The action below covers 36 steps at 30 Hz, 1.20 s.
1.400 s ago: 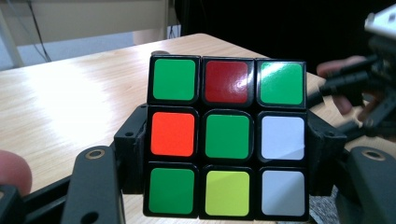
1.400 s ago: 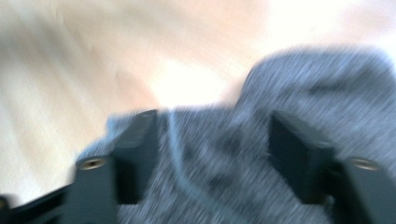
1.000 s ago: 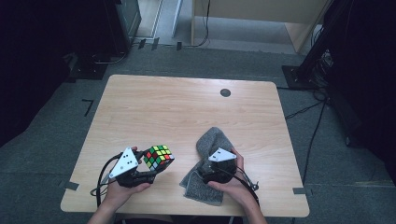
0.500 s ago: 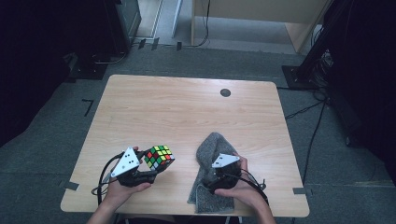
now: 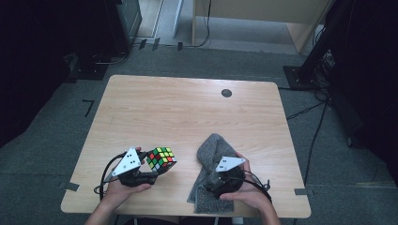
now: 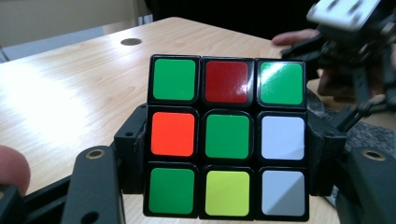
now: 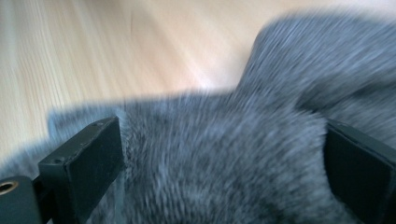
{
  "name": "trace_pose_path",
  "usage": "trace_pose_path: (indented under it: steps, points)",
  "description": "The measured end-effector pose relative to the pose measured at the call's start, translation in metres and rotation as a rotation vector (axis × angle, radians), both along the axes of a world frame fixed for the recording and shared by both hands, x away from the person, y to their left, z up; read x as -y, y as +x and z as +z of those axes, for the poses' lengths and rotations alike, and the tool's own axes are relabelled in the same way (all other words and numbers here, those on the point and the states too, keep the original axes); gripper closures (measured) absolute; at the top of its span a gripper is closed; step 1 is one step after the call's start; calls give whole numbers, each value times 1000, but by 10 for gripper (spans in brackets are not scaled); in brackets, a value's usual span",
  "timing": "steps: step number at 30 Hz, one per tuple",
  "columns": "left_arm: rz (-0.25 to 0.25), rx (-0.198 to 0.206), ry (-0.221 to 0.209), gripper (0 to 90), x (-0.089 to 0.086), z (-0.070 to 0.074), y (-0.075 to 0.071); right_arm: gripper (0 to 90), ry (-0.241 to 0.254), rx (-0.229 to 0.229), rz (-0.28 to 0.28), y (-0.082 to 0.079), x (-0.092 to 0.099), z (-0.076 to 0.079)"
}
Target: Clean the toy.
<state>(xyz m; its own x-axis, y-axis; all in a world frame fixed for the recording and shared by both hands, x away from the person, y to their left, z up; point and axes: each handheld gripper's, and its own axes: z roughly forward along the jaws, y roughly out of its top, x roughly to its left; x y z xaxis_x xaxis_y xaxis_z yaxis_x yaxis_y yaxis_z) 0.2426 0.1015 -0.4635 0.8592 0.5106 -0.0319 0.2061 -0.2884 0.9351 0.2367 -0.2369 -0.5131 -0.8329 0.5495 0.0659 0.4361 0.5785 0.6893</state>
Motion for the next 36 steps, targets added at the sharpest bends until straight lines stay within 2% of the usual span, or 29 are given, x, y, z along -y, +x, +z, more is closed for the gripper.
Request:
trace_pose_path:
  steps: [1,2,3,5,8,9,12,13,14,17,22,23,24,26,27,28,29,30,31,34,35,36]
  points:
    - [-5,0,3,342,0,0,0,18,-31,-3,3,-1,-1,-5]
    - [-5,0,3,342,0,0,0,20,-33,20,5,-2,-1,-6]
    - [-6,1,6,342,1,-1,-1,20,-33,20,5,-2,-1,-6]
    - [4,7,16,342,2,-2,0,258,-22,36,-63,0,-2,-3]
    - [17,7,31,342,3,-3,1,597,15,57,-120,3,2,-1]
    - [18,9,40,342,3,-4,1,597,15,57,-120,3,2,-1]
    - [35,32,86,342,6,-5,0,764,53,57,-162,6,2,1]
    - [35,32,86,342,6,-5,0,764,53,57,-162,6,2,1]
    - [38,31,95,342,7,-5,-1,776,90,90,-183,4,-1,8]
    - [34,24,90,342,8,-4,-1,777,191,140,-212,-2,-4,25]
    - [20,40,79,342,12,-3,-5,777,359,210,-221,-16,-2,59]
    - [20,40,79,342,12,-3,-5,777,359,210,-221,-16,-2,59]
    - [23,51,85,342,14,-3,-6,776,426,221,-223,-20,0,69]
    - [22,69,81,342,16,-3,-9,776,487,230,-230,-25,0,78]
    - [22,69,81,342,16,-3,-9,776,487,230,-230,-25,0,78]
    - [19,95,77,342,20,-1,-12,775,532,222,-221,-28,-4,85]
    - [19,95,77,342,20,-1,-12,775,532,222,-221,-28,-4,85]
    - [20,115,83,342,22,0,-14,774,554,218,-208,-31,-8,88]
    - [11,159,105,342,29,1,-19,768,587,223,-189,-36,-19,94]
    - [-34,191,114,342,36,0,-26,757,638,206,-186,-42,-37,97]
    - [-34,191,114,342,36,0,-26,757,638,206,-186,-42,-37,97]
    - [-42,211,111,342,39,1,-30,752,658,182,-185,-43,-45,94]
